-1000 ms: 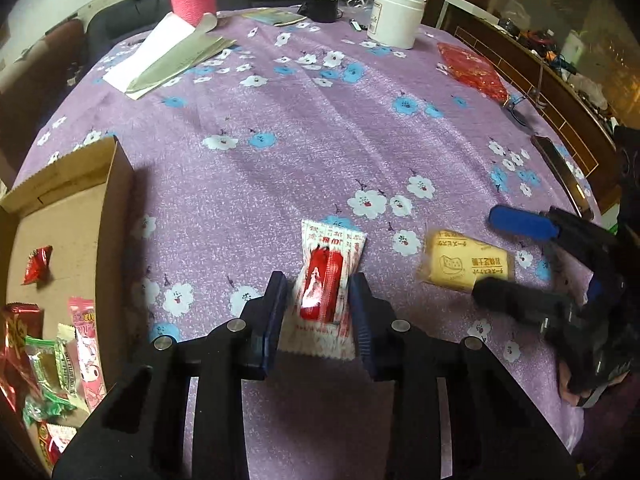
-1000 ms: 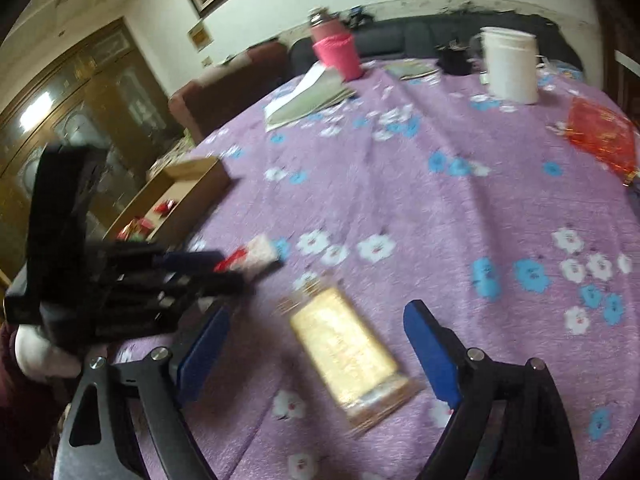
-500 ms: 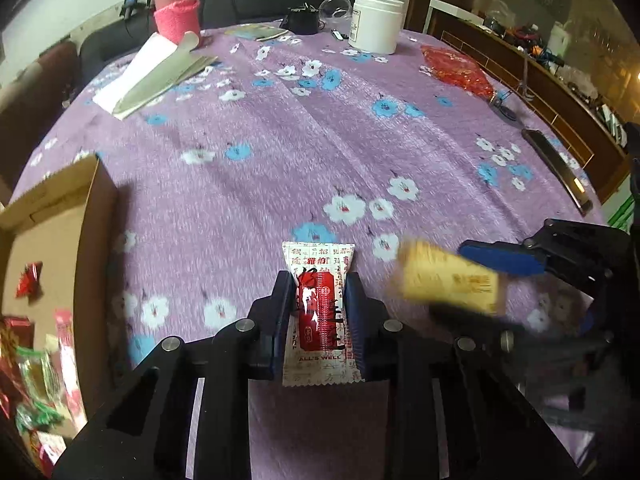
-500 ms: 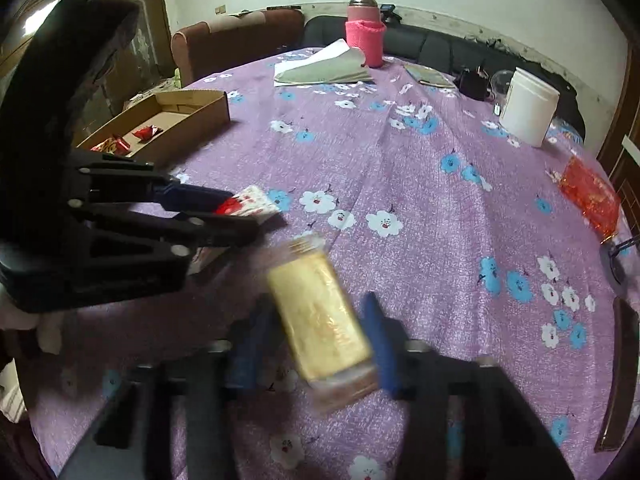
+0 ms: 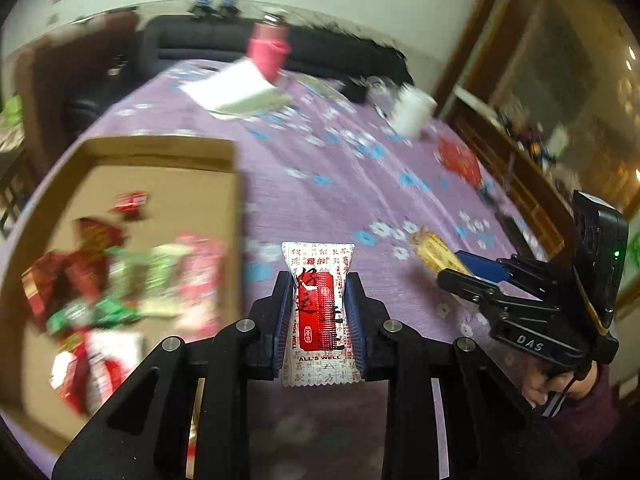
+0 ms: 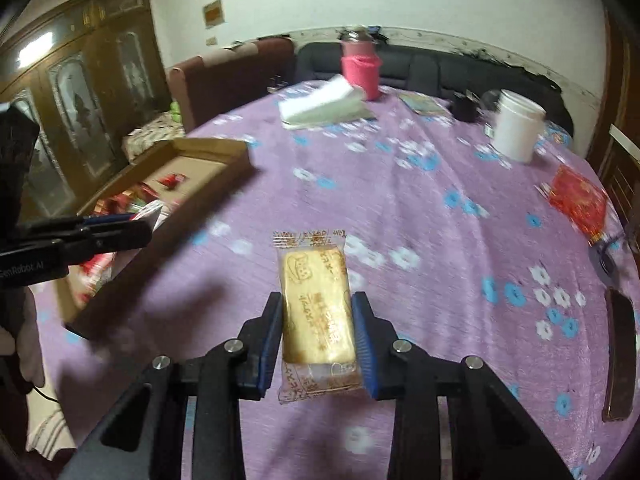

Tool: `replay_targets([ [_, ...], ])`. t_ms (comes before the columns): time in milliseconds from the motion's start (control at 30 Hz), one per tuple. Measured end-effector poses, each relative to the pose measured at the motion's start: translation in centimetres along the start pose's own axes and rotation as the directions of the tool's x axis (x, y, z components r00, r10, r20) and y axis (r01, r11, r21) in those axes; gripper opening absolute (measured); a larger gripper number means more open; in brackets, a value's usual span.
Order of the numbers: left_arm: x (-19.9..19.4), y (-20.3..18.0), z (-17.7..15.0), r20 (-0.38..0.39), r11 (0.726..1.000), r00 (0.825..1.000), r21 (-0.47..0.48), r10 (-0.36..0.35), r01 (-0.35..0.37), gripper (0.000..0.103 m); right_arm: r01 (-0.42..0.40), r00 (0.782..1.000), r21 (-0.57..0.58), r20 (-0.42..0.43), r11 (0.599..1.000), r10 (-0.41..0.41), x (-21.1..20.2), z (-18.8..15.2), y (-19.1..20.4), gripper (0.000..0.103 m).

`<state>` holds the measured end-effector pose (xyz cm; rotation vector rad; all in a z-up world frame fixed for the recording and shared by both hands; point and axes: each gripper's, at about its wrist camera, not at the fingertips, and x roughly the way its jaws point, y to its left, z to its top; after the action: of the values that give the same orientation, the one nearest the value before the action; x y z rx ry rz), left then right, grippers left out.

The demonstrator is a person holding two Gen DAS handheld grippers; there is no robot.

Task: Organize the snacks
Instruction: 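Carry both held snacks into the cardboard box and open both grippers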

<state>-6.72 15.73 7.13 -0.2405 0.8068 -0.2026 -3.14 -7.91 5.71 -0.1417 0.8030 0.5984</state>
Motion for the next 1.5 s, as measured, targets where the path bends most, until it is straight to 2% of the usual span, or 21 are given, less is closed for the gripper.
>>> replay_targets([
  [200, -3.6, 5.5, -1.3, 0.056, 0.989, 0.993, -0.113, 0.102, -0.095, 0.026, -0.11, 0.994, -0.058, -0.007, 0.992, 0.11, 0.4, 2.5, 5.9, 0.037],
  [400, -5.4, 10.7, -2.7, 0.061, 0.953, 0.972, -0.222, 0.225, -0.207, 0.026, -0.211, 0.976, -0.086, -0.068, 0.974, 0.205, 3.1, 4.1, 11.7, 0.037],
  [533, -6.2, 12.7, -3.4, 0.06, 0.942, 0.969, -0.257, 0.238, -0.215, 0.027, -0.241, 0.967, -0.112, -0.109, 0.964, 0.229, 5.4, 4.9, 15.2, 0.037],
  [600, -6.6, 13.3, -3.7, 0.065, 0.941, 0.97, -0.267, 0.235, -0.21, 0.033, -0.252, 0.963, -0.125, -0.129, 0.96, 0.236, 6.4, 5.2, 16.5, 0.037],
  [667, -7.1, 13.7, -3.9, 0.077, 0.94, 0.97, -0.277, 0.23, -0.201, 0.043, -0.257, 0.961, -0.139, -0.145, 0.957, 0.237, 7.4, 5.4, 17.9, 0.037],
  [767, -7.8, 14.1, -4.1, 0.096, 0.939, 0.968, -0.284, 0.231, -0.196, 0.044, -0.249, 0.962, -0.152, -0.151, 0.957, 0.226, 8.6, 5.7, 19.2, 0.038],
  [833, -8.0, 14.3, -4.0, 0.102, 0.937, 0.968, -0.29, 0.231, -0.193, 0.044, -0.228, 0.969, -0.15, -0.131, 0.962, 0.21, 9.1, 5.9, 19.5, 0.039],
  [900, -8.2, 14.4, -4.0, 0.106, 0.936, 0.966, -0.293, 0.234, -0.194, 0.045, -0.222, 0.971, -0.139, -0.12, 0.965, 0.206, 9.3, 6.1, 19.4, 0.05],
  [1000, -8.5, 14.4, -4.2, 0.109, 0.934, 0.964, -0.294, 0.243, -0.202, 0.057, -0.185, 0.982, -0.135, -0.066, 0.973, 0.178, 8.4, 6.2, 18.9, 0.063],
  [1133, -8.5, 13.6, -4.2, 0.113, 0.934, 0.957, -0.278, 0.265, -0.226, 0.057, -0.152, 0.988, -0.127, -0.019, 0.98, 0.151, 6.6, 5.9, 17.9, 0.066],
  [1333, -9.0, 9.9, -4.1, 0.156, 0.937, 0.933, -0.189, 0.323, -0.293, 0.057, -0.134, 0.991, -0.069, 0.018, 0.989, 0.135, 4.8, 5.2, 16.1, 0.071],
  [1433, -9.0, 7.8, -4.0, 0.171, 0.928, 0.915, -0.139, 0.366, -0.345, 0.058, -0.109, 0.993, -0.039, 0.038, 0.993, 0.11, 3.9, 4.3, 15.0, 0.074],
  [1500, -8.7, 6.5, -3.9, 0.167, 0.914, 0.9, -0.12, 0.402, -0.387, 0.067, -0.098, 0.994, -0.019, 0.048, 0.995, 0.099, 3.3, 3.7, 14.3, 0.075],
])
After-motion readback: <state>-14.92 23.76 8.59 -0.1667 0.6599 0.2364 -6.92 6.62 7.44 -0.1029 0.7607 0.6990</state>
